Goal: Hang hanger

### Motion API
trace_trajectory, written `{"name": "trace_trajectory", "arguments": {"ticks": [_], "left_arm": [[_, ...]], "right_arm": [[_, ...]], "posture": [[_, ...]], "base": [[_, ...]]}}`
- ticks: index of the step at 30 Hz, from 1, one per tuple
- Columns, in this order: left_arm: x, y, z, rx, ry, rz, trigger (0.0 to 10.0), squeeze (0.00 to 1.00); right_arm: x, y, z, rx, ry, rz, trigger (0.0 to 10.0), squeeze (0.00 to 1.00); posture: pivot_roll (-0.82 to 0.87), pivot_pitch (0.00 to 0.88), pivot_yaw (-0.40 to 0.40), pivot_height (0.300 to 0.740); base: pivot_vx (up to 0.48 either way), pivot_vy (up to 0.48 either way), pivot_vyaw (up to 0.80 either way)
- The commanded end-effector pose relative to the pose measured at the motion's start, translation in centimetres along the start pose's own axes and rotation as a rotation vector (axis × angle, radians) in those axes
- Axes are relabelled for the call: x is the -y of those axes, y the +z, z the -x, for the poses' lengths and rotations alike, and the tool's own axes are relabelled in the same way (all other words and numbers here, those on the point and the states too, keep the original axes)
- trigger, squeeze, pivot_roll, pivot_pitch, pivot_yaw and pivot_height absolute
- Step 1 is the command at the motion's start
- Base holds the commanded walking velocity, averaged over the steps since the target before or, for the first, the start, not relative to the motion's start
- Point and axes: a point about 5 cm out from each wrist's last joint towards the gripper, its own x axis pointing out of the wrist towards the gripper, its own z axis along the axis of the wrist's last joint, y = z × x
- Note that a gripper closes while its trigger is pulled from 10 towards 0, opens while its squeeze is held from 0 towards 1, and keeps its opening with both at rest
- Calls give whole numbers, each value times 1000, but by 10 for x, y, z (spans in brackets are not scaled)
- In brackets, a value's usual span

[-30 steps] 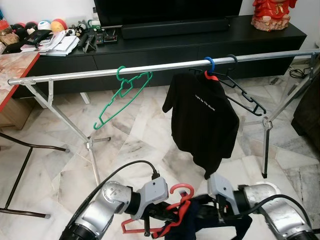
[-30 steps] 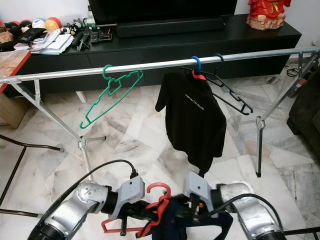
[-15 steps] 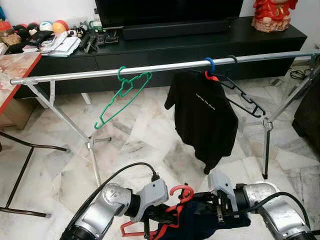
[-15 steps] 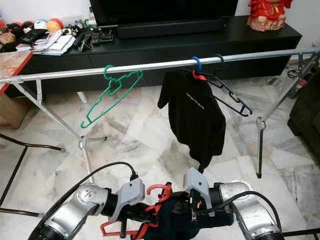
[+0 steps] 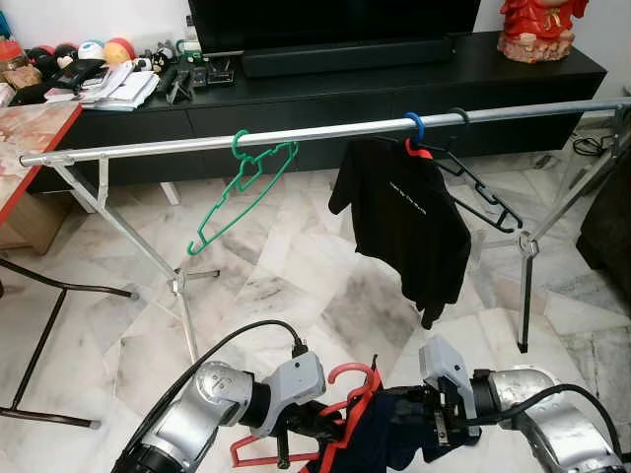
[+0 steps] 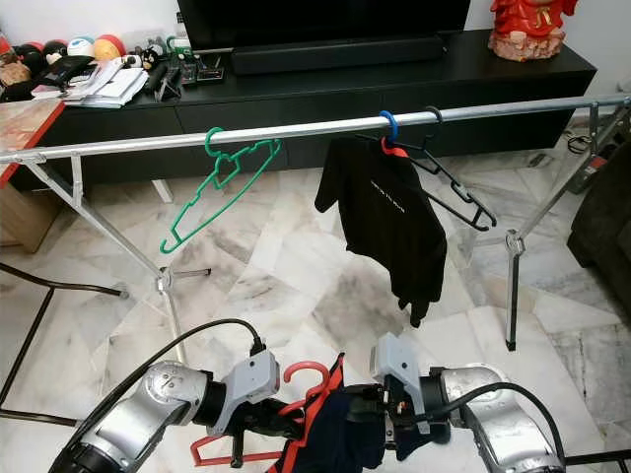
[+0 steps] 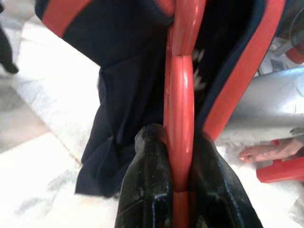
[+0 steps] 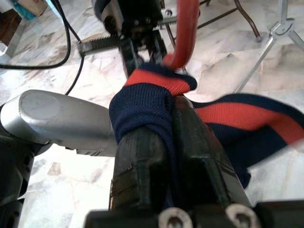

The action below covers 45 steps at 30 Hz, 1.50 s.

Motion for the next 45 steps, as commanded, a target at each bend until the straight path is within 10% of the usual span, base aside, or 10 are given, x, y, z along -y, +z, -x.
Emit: {"name": "trace_trajectory", "arguments": {"ticks": [1, 18, 23, 32, 34, 37, 41, 45], "left_arm": [[0, -5, 11, -2, 21, 15, 0, 0], [13, -59, 97, -197, 51, 135, 0, 0], [27, -90, 145, -238, 134, 285, 0, 0], [42, -136, 185, -432, 348, 398, 0, 0], [35, -148, 185, -473, 506, 384, 0, 0], [27, -167, 174, -505, 793, 404, 10000, 0], [47, -197, 130, -397, 1009, 736, 10000, 0], [72, -211, 93, -392, 1039, 864, 10000, 0]], "right_arm": [[-2, 3, 6, 21, -3, 7, 0, 0], [-7, -13, 35, -48, -90, -39, 0, 0], [-9, -24, 42, -81, -138, -64, 0, 0], [-8, -31, 44, -90, -207, -74, 0, 0], [-6, -29, 43, -55, -236, -70, 0, 0], [7, -17, 41, 75, -403, -52, 0, 0], [33, -14, 44, 298, -875, -156, 0, 0], [33, -14, 47, 521, -1227, -350, 0, 0]], "posture": [[-52, 203, 39, 740], [-53, 208, 41, 740], [-50, 215, 38, 740], [-45, 215, 33, 740], [-42, 214, 34, 740], [-32, 211, 31, 740], [-50, 204, 20, 740], [-62, 193, 20, 740]], "base": [[0, 0, 0], [0, 0, 0], [0, 0, 0], [0, 0, 0], [0, 0, 0], [0, 0, 0], [0, 0, 0], [0, 0, 0]]}}
